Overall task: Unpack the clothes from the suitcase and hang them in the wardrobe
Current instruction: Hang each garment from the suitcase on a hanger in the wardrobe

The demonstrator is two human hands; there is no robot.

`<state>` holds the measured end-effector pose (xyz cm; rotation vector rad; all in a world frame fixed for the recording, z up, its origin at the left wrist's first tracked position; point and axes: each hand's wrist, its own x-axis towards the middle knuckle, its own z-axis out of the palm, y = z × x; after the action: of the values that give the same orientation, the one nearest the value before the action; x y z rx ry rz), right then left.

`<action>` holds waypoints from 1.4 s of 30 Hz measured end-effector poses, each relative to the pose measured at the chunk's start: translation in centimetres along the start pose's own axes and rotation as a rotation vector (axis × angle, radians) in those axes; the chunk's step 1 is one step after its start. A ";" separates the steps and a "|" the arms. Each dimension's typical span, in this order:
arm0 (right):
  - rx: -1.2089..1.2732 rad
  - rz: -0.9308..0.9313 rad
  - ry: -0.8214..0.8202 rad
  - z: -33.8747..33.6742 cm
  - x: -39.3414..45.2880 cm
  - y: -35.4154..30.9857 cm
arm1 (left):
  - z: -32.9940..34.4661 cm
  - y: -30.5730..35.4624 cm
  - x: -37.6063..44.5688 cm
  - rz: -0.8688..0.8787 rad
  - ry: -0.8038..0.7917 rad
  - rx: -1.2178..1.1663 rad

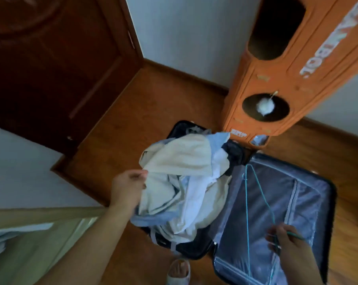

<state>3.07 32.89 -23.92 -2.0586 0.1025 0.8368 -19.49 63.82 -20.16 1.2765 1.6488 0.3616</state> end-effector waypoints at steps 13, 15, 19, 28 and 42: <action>-0.285 -0.704 -0.673 -12.0 -21.6 -20.9 | -11.8 19.2 -36.3 0.047 -0.081 -0.823; -0.412 -0.838 -0.756 -14.6 -24.4 -20.8 | -12.7 20.2 -41.0 0.087 -0.003 -0.866; -0.441 -1.005 -0.961 -16.2 -30.8 -25.8 | -16.6 21.1 -50.2 0.182 0.017 -0.546; -0.432 -1.422 -1.200 -12.7 -49.1 -25.3 | -23.5 11.0 -66.3 0.285 0.509 -0.351; -0.244 -1.378 -1.274 -15.7 -73.2 -12.1 | -17.8 -11.5 -91.9 -0.030 0.481 -1.068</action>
<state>-40.54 11.38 34.24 -0.9431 -1.8853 0.9972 -43.76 -14.27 26.81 0.3528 1.4605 1.3860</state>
